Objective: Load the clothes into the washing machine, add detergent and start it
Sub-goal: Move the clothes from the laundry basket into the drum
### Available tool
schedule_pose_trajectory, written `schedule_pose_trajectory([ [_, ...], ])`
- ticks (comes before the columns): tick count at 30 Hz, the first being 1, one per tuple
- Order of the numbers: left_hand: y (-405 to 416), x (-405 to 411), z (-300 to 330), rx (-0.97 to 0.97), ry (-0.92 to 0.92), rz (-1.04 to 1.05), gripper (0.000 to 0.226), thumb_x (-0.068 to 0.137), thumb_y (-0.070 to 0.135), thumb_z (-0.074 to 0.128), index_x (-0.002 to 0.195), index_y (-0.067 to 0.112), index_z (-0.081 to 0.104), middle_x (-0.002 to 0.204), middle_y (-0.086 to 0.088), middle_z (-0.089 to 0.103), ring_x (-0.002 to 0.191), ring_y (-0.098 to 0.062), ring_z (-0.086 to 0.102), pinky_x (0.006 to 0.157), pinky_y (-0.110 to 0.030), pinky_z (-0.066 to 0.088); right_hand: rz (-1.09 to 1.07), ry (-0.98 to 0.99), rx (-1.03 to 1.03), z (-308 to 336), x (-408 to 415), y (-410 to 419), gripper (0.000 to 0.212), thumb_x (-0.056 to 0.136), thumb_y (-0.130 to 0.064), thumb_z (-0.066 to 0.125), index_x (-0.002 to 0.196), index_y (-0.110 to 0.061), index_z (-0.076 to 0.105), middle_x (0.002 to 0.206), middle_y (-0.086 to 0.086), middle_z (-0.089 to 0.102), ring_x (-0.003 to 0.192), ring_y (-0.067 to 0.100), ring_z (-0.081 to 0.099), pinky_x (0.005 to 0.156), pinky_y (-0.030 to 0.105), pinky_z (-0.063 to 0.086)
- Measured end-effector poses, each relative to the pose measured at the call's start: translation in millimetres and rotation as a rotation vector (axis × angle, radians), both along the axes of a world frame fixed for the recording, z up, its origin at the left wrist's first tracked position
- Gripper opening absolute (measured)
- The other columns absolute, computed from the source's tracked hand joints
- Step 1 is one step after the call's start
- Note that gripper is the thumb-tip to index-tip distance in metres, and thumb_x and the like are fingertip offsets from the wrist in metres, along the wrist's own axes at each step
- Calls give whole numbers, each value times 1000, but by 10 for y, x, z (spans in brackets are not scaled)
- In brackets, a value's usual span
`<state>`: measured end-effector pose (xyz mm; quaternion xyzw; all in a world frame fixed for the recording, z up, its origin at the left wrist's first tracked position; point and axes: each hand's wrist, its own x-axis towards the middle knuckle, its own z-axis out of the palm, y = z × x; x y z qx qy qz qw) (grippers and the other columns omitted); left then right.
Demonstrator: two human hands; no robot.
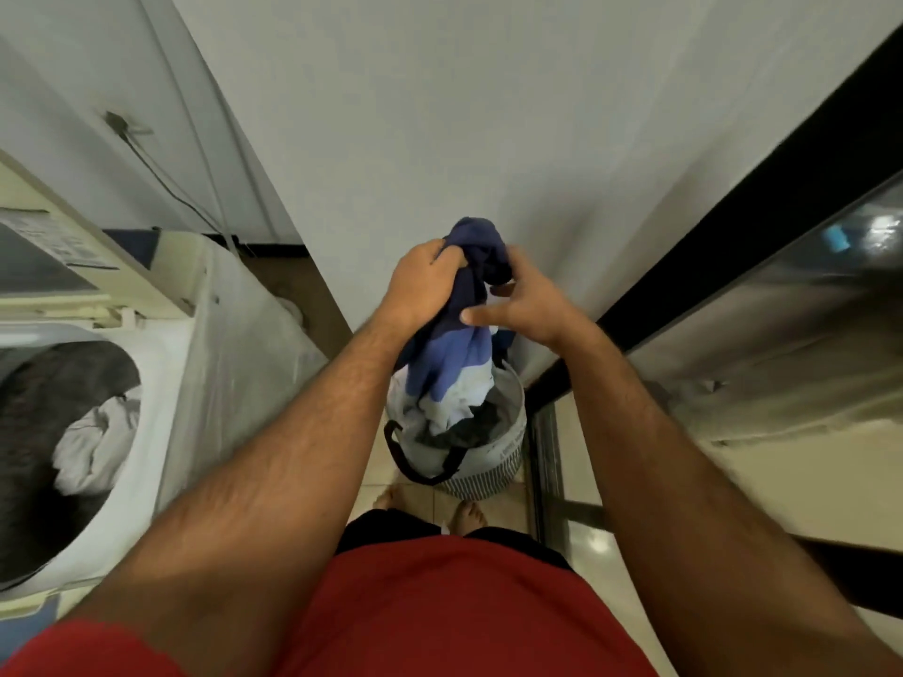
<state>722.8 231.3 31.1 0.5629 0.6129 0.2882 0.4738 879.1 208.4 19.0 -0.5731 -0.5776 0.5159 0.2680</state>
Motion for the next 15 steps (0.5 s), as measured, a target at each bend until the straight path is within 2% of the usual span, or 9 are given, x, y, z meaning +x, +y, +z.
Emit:
schedule_pose_trajectory([
  [3,42,65,328,19,-45,-47,19,85,23,47,71,20,58,75,-1,62,72,-19,55,71,-40,47,-23,46,71,164,-169,31,80,72,-13,86,138,-14,41,125,-1,60,111,8,60,88,20,52],
  [5,82,69,535,45,-93,-30,18,88,23,50,77,16,62,81,-3,66,76,-19,60,78,-43,52,-115,-3,137,331,-244,96,73,70,-35,85,132,-19,51,120,-2,66,108,13,64,91,33,55],
  [7,139,21,648,105,-160,-4,18,88,28,55,89,15,66,90,-3,70,84,-18,66,83,-43,55,-149,-28,189,516,-265,175,67,65,-51,78,123,-23,59,110,-4,70,101,13,67,87,41,57],
  [9,164,-66,759,150,-219,50,34,82,44,61,102,17,65,98,-2,70,92,-18,67,86,-41,56,-200,22,225,736,-275,256,58,68,-49,75,118,-21,63,106,-3,72,97,15,69,86,43,58],
  [11,180,-128,824,186,-194,110,46,77,59,61,104,21,63,100,3,68,93,-13,65,88,-39,55,-291,123,235,960,-278,341,44,77,-39,77,113,-17,66,103,0,73,95,17,70,83,42,59],
  [13,165,-213,812,157,-75,202,56,79,70,52,105,22,63,104,6,68,95,-12,64,88,-38,53,-378,229,233,1185,-258,415,31,85,-31,74,110,-14,66,99,3,72,92,21,70,72,36,58],
  [15,80,-248,807,-2,37,242,82,77,83,32,120,19,59,123,-3,63,107,-22,59,91,-41,48,-441,331,214,1408,-226,488,33,87,-34,72,112,-12,65,102,7,72,95,26,71,66,33,57],
])
